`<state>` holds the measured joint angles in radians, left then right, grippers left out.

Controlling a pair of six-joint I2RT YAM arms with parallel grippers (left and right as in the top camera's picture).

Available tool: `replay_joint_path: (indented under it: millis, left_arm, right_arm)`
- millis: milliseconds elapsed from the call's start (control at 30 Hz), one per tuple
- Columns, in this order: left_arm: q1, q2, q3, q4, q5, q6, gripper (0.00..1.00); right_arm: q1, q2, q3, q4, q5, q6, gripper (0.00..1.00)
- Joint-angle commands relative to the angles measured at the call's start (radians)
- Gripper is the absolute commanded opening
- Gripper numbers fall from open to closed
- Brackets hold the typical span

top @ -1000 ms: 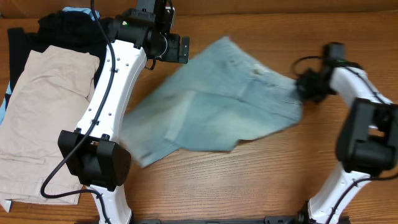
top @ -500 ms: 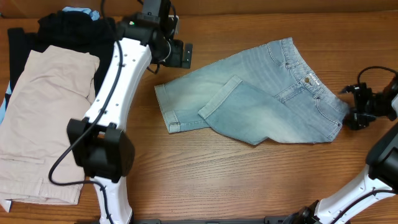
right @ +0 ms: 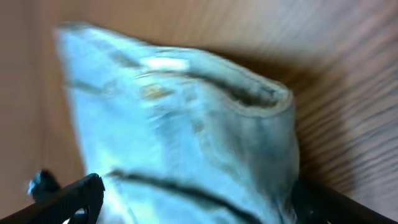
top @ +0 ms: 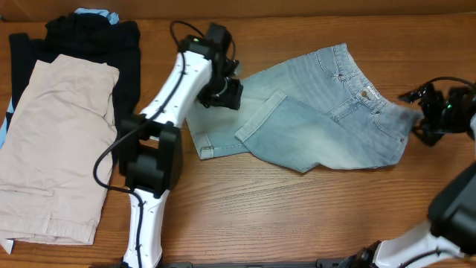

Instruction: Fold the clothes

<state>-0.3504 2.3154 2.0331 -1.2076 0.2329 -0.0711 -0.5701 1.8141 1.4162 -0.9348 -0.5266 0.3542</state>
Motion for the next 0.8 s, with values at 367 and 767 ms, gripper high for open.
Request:
replay_joint_path:
  millis: [367,767]
  left_arm:
    - [0.006,0.102,-0.004,-0.02,-0.069,-0.095,0.04]
    - [0.026,0.24,-0.004,0.084,-0.087,-0.089,0.04]
  right_arm:
    - [0.028,-0.243,0.006,-0.088,0.021,-0.071,1.0]
    - [0.128,-0.243,0.006,-0.108,0.12,-0.093,1.0]
